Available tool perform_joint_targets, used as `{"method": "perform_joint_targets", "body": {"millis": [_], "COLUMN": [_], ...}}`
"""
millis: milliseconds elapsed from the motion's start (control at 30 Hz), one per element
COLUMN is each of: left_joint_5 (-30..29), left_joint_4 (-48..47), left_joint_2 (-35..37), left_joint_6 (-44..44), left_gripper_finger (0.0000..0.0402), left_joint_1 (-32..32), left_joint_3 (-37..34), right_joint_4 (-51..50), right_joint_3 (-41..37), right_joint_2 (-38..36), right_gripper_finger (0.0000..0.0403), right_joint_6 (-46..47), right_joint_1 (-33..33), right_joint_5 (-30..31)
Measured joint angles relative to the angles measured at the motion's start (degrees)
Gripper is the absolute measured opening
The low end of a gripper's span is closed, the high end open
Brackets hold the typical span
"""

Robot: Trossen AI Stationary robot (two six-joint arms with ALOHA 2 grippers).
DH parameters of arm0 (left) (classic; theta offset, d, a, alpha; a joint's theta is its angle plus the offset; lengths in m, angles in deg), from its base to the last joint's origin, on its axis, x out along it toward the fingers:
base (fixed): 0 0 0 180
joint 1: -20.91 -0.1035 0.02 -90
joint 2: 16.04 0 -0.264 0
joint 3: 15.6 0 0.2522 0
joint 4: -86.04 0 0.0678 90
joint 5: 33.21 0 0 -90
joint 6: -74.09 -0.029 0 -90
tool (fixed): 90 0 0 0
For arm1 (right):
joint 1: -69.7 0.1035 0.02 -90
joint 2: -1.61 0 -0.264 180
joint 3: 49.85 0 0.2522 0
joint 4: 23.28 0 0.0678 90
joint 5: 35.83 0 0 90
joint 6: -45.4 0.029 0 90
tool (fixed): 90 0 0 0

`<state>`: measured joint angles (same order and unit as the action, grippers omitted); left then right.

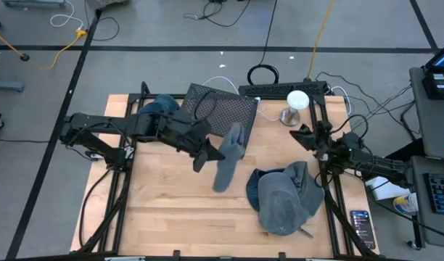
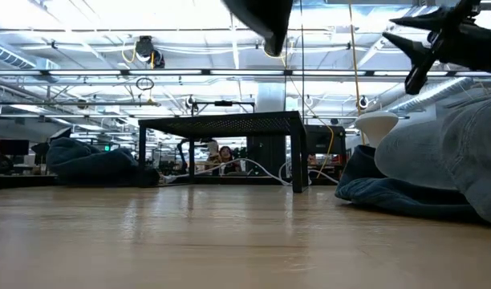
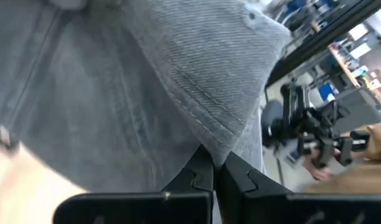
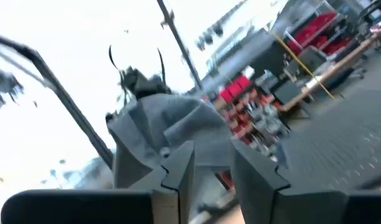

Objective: Pick & Place hat
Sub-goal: Put the left gray cap on the shelf

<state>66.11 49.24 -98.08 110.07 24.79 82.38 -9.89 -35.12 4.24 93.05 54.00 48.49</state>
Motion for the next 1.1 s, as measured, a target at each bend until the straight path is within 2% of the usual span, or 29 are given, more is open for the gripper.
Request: {"method": "perform_joint_targets", "body": {"millis": [300, 467, 633, 833, 967, 1100], "left_joint_5": [-4.6, -2.6, 3.6, 13.9, 21.6, 28.8], "left_joint_4": [14.4, 19.0, 19.4, 20.1, 20.4, 20.6], "left_joint_2": [0.0, 0.4, 3.0, 6.9, 10.0, 13.1], "left_joint_6": [-18.0, -28.2, -34.5, -38.6, -40.6, -41.8], "left_gripper_finger": [0.0, 0.0, 0.0, 0.0, 0.0, 0.0], "left_joint_1": [-0.5, -1.2, -4.7, -11.4, -16.8, -22.6], "left_joint_3": [0.0, 0.0, -0.2, 0.0, -0.1, 0.0], "right_joint_4": [2.3, 2.2, 1.3, -1.7, -2.0, -1.6], "right_joint_3": [0.0, 0.0, 2.1, 8.7, 14.2, 22.2], "right_joint_2": [0.0, 0.0, 0.9, 8.1, 15.9, 25.0], "right_gripper_finger": [0.0096, 0.0118, 0.0188, 0.0277, 0.031, 0.0319], "right_joint_6": [6.2, 12.2, 14.5, 9.3, 4.9, 2.2], "right_joint_1": [0.0, 0.0, 0.0, 0.0, 0.1, 0.1], "right_joint_5": [1.2, 1.2, 1.4, 4.5, 6.0, 7.2]}}
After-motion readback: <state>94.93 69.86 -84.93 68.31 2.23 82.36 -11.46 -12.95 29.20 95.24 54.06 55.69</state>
